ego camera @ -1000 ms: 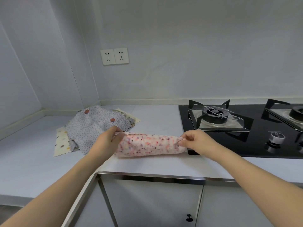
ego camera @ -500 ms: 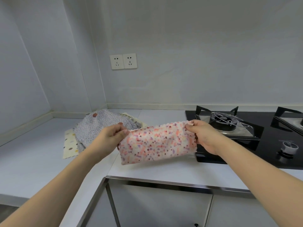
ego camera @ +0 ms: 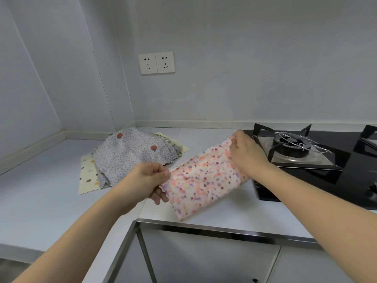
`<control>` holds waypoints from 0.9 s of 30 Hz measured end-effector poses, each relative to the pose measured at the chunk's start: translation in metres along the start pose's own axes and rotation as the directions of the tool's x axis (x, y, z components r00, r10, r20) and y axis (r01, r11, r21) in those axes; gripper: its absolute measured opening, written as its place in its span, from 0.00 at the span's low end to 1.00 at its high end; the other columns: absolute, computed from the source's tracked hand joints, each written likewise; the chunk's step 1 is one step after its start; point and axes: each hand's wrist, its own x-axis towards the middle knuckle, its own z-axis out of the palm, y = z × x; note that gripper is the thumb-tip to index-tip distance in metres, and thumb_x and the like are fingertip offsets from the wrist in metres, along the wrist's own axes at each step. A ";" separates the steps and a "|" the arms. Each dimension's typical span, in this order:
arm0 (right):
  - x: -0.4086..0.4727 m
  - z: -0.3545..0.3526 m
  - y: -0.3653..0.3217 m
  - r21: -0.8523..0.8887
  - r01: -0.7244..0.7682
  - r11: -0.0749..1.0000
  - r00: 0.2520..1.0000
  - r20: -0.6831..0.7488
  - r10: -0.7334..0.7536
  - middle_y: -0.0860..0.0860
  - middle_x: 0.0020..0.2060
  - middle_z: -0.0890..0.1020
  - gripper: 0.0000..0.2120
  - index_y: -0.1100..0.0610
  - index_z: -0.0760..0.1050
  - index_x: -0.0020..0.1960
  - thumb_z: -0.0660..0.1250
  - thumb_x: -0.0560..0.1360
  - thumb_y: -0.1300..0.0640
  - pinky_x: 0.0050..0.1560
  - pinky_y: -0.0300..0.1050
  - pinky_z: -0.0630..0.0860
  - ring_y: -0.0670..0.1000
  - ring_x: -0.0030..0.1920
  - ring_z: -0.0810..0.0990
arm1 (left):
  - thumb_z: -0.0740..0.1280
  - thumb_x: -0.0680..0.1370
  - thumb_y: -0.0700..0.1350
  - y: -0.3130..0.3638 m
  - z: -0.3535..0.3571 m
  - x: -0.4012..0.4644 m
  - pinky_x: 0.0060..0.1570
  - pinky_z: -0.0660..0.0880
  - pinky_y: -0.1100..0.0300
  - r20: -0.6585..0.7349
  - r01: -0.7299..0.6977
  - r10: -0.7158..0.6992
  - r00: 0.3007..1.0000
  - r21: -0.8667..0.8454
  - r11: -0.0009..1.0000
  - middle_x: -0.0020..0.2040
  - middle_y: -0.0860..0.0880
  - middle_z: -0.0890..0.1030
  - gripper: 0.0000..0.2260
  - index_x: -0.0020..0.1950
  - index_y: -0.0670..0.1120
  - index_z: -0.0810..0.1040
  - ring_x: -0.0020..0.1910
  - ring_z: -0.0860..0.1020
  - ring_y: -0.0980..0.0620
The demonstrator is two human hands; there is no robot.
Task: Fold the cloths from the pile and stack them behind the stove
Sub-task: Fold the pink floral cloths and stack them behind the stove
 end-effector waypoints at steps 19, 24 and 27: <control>-0.035 0.111 -0.023 -0.357 0.002 0.934 0.839 0.509 0.193 0.53 0.78 0.40 0.38 0.49 0.42 0.79 0.43 0.76 0.30 0.74 0.62 0.36 0.58 0.77 0.37 | 0.68 0.78 0.44 -0.059 -0.007 0.048 0.22 0.65 0.65 -0.163 0.277 -0.242 0.957 0.256 0.926 0.25 0.44 0.78 0.10 0.48 0.36 0.78 0.17 0.67 0.53; -0.024 0.107 -0.016 -0.340 0.090 0.936 0.798 0.586 0.136 0.52 0.77 0.38 0.43 0.47 0.39 0.79 0.43 0.72 0.25 0.73 0.63 0.35 0.57 0.77 0.35 | 0.70 0.76 0.44 -0.062 -0.007 0.048 0.24 0.68 0.63 -0.135 0.227 -0.193 0.972 0.315 0.922 0.27 0.45 0.78 0.08 0.46 0.39 0.78 0.20 0.71 0.53; -0.030 0.099 -0.023 -0.293 0.101 0.951 0.875 0.482 0.055 0.52 0.78 0.40 0.40 0.52 0.42 0.79 0.48 0.76 0.31 0.75 0.58 0.41 0.55 0.77 0.40 | 0.72 0.75 0.44 -0.064 -0.009 0.048 0.26 0.69 0.62 -0.108 0.188 -0.161 0.981 0.335 0.923 0.29 0.44 0.79 0.07 0.45 0.42 0.77 0.24 0.74 0.51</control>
